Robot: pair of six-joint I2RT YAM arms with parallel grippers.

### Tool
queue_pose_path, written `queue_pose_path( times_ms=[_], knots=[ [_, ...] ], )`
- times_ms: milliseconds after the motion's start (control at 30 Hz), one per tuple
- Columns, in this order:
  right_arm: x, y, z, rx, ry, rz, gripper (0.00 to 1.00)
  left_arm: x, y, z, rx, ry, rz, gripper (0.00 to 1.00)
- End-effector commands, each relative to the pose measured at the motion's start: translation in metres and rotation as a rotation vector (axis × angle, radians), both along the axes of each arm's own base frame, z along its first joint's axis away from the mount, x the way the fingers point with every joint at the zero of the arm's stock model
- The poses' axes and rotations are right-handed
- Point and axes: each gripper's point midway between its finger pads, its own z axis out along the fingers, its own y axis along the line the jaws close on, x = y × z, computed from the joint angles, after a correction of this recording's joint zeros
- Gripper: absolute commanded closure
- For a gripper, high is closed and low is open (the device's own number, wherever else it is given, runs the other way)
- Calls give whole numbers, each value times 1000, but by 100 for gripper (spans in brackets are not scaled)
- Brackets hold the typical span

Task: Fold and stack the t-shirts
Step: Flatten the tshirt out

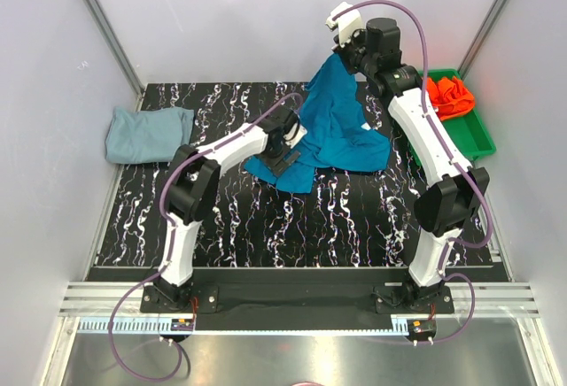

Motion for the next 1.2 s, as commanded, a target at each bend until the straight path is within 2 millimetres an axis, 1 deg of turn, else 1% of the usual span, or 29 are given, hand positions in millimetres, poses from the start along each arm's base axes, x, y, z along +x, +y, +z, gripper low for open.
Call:
queue_pose_path(
  times_ms=[0,100,267,333,367,500,567,600,667,700,767,967,1000,1100,1133,1167],
  knots=[
    [-8,-4,45,52,-101,-1,100,0,-20,-2,-28,5,-33,19],
    [-8,-4,44,49,-99,-4,100,-5,-29,-5,-32,13,-49,19],
    [-8,-6,42,46,-95,-8,100,-7,-29,-15,-21,35,-45,21],
    [-8,-6,42,44,-97,-9,100,-7,-30,-17,-23,37,-43,24],
    [-8,-6,41,43,-94,-9,100,-6,-29,-18,-21,40,-40,30],
    [-9,-6,39,39,-93,-9,100,-6,-30,-19,-25,41,-33,37],
    [-8,-6,38,38,-90,-10,100,-7,-26,-21,-25,49,-22,42],
    [-8,-6,38,39,-91,-10,100,-9,-25,-22,-26,58,-22,45],
    [-8,-7,38,38,-91,-13,100,-9,-21,-22,-27,60,-14,46],
    [-7,-7,38,38,-91,-13,100,-9,-19,-23,-27,64,-12,51],
    [-7,-6,37,39,-89,-12,100,-10,-16,-24,-33,72,-1,54],
    [-8,-7,37,37,-89,-15,100,-11,-3,-29,-51,114,31,55],
    [-8,-8,38,38,-92,-16,100,-11,1,-31,-50,122,36,58],
    [-8,-8,38,35,-93,-17,100,-12,2,-30,-68,142,35,71],
    [-8,-8,36,34,-90,-17,100,-11,2,-29,-73,140,32,80],
    [-8,-7,36,34,-90,-16,100,-12,2,-28,-77,142,32,80]
  ],
)
